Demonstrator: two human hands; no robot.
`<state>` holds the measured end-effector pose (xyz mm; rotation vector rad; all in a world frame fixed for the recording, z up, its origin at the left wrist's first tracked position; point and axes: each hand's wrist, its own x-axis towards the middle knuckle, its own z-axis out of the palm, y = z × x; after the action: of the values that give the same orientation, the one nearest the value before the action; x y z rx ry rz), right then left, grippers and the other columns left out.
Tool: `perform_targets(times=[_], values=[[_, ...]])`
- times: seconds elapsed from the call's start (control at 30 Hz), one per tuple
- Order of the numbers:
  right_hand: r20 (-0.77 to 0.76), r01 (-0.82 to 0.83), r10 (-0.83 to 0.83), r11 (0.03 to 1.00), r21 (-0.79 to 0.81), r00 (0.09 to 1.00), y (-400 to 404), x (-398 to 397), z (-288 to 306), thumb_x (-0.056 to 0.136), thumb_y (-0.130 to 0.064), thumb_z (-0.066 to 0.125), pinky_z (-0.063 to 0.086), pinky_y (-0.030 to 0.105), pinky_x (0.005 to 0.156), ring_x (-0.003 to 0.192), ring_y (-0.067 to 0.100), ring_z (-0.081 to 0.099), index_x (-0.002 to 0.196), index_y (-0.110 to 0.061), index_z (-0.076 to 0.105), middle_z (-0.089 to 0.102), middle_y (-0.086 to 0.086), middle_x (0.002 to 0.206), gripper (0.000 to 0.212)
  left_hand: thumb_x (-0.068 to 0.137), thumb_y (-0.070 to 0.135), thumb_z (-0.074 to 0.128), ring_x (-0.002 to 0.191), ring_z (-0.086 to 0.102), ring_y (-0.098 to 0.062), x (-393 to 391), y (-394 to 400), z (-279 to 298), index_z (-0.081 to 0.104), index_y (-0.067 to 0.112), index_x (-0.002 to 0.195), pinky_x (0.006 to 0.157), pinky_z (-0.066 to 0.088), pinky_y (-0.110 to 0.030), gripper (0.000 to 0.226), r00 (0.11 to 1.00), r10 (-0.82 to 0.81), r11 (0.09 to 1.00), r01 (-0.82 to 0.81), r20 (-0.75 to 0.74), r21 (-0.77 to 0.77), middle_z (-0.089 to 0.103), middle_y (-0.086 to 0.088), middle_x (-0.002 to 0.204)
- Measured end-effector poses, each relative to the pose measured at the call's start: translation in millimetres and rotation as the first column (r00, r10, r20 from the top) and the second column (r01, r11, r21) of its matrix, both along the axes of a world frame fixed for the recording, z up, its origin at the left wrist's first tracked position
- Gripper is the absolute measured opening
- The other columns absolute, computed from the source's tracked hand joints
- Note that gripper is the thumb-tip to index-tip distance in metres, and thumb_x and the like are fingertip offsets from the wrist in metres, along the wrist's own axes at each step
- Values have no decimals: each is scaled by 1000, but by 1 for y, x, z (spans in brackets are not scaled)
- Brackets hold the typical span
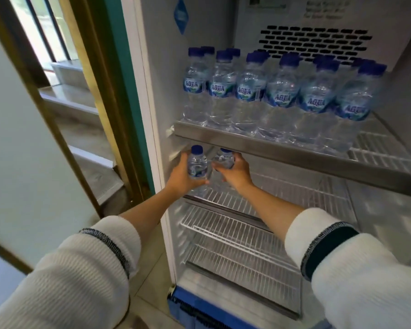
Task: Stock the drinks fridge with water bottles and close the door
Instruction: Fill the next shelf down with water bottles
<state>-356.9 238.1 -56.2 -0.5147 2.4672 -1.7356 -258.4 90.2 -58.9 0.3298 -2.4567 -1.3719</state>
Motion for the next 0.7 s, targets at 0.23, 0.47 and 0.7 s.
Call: perform_targets(times=[0.23,0.47,0.7], values=[[39,-120,118,991,53,992,7,-10,-13,74,-14,82,54,43,90,105,18,57,139,-20,37,54,-1,118,79,79,25,78,128,47,-24,7,20,-41,28,12,145,98,37,-27,85,989,144,988,-145,22,55,47,-7,141],[101,-112,98,984,138,990,8,-4,-52,70,-17,85,48,28,87,114,24,58,138,-15,39,58,9,130,82,77,33,79,121,55,-25,3,27,-54,37,15,138,101,47,-43,77,963,271,961,-270,-11,67,56,-6,134],[42,-131,127,986,103,991,1,-9,-53,66,-11,87,50,35,96,115,25,60,132,-13,46,61,10,127,77,65,39,86,110,59,-20,-3,29,-59,43,19,122,95,52,-43,74,953,301,949,-298,-23,101,60,-2,121]])
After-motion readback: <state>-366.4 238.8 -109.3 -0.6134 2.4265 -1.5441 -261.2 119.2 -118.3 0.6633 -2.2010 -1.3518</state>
